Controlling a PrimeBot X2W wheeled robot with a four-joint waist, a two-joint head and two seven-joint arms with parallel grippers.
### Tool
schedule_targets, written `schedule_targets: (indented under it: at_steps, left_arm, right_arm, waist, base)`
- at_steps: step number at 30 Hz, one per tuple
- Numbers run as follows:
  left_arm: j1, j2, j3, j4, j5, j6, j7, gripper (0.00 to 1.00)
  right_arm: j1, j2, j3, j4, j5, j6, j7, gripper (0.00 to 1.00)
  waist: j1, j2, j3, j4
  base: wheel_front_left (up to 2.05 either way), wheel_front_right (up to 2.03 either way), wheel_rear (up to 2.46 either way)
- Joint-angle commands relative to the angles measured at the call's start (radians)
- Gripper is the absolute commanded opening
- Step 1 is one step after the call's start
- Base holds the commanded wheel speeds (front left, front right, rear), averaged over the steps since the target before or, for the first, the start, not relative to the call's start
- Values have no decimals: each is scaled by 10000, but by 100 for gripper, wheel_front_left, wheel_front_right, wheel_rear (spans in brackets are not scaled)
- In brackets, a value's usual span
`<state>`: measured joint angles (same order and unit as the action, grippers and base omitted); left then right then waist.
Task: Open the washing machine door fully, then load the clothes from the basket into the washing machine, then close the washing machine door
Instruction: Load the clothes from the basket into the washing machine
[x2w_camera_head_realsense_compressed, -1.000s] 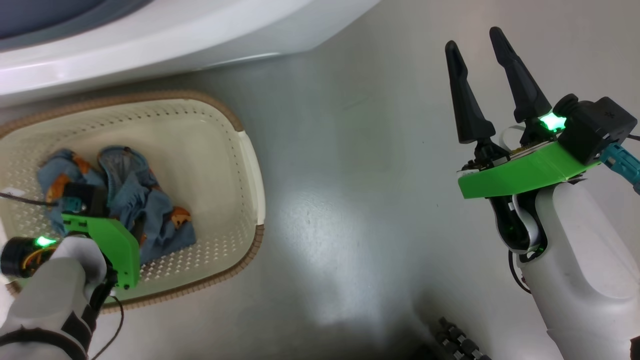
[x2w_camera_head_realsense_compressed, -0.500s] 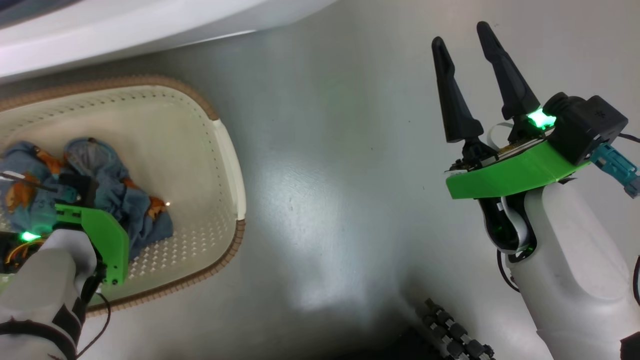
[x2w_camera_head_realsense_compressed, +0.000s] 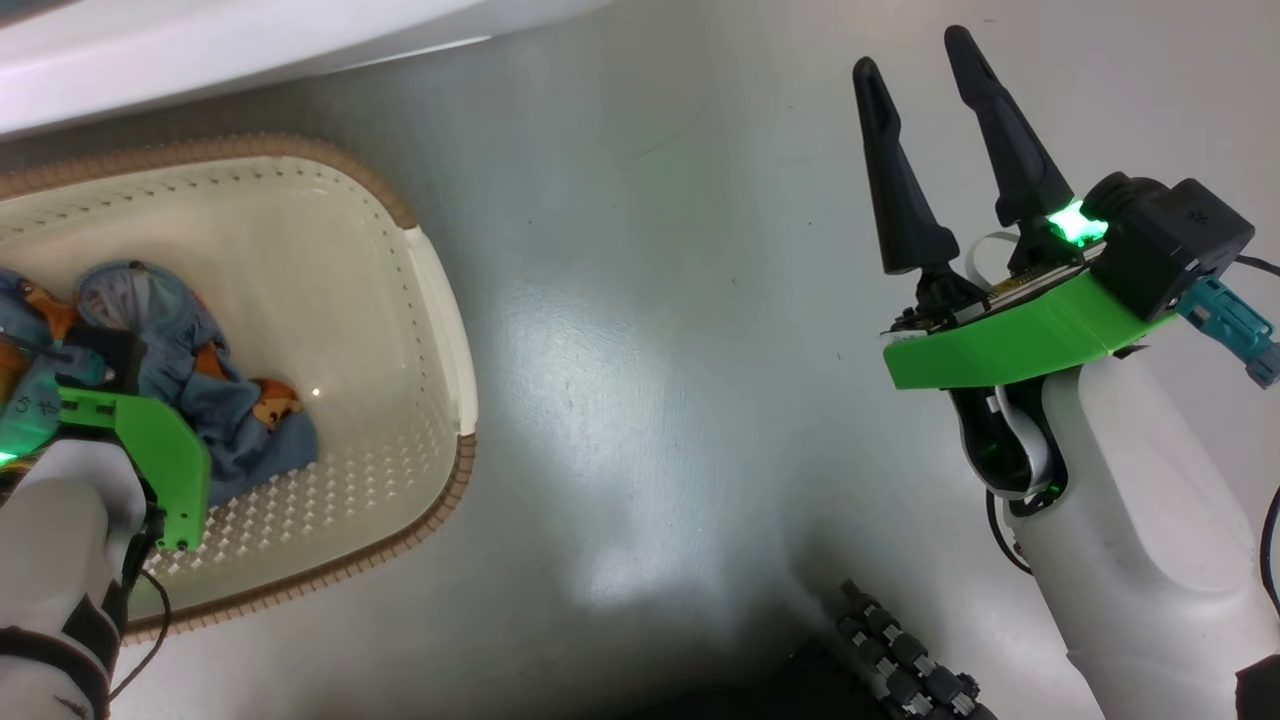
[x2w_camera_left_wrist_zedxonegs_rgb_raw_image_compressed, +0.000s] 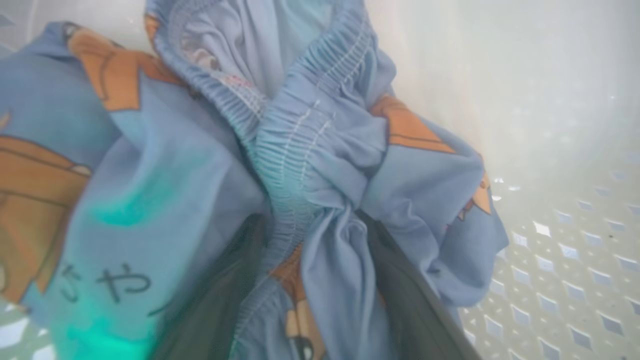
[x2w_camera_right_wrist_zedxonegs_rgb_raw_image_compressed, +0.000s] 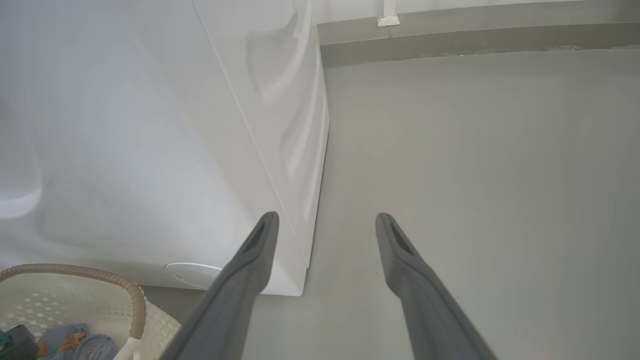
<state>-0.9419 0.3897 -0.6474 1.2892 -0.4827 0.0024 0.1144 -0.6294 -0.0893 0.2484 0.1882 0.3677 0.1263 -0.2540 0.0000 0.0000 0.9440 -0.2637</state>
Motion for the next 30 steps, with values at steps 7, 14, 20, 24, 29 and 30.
schedule_targets:
  at_steps: [7, 14, 20, 24, 29, 30]
  left_arm:
    - [115, 399, 172, 14, -158, -34, 228, 31]
    - [127, 399, 134, 14, -277, -427, -7, 0]
    - [404, 297, 22, 15, -320, -702, -383, 0]
    - [628, 109, 10, 15, -411, -780, -682, 0]
    - [888, -132, -69, 15, -454, -901, -1255, 0]
    - [935, -180, -61, 15, -491, -933, -1361, 0]
  right_arm:
    - [233, 95, 174, -182, -136, 44, -78, 100]
    - [198, 88, 195, -111, -152, 44, -78, 100]
    - [185, 100, 207, -28, -70, 44, -78, 100]
    - [231, 111, 204, 37, -2, 44, -78, 100]
    - [345, 54, 186, 188, 92, 44, -78, 100]
    - [372, 38, 180, 213, 109, 44, -78, 100]
  waist:
    - [0, 0, 30, 10]
    - [0, 0, -150, 67]
    - [0, 0, -669, 125]
    - [0, 0, -1156, 177]
    - [0, 0, -1789, 299]
    - [0, 0, -1910, 332]
  base:
    - [0, 0, 0]
    - [0, 0, 0]
    - [0, 0, 0]
    - [0, 0, 0]
    - [0, 0, 0]
    - [0, 0, 0]
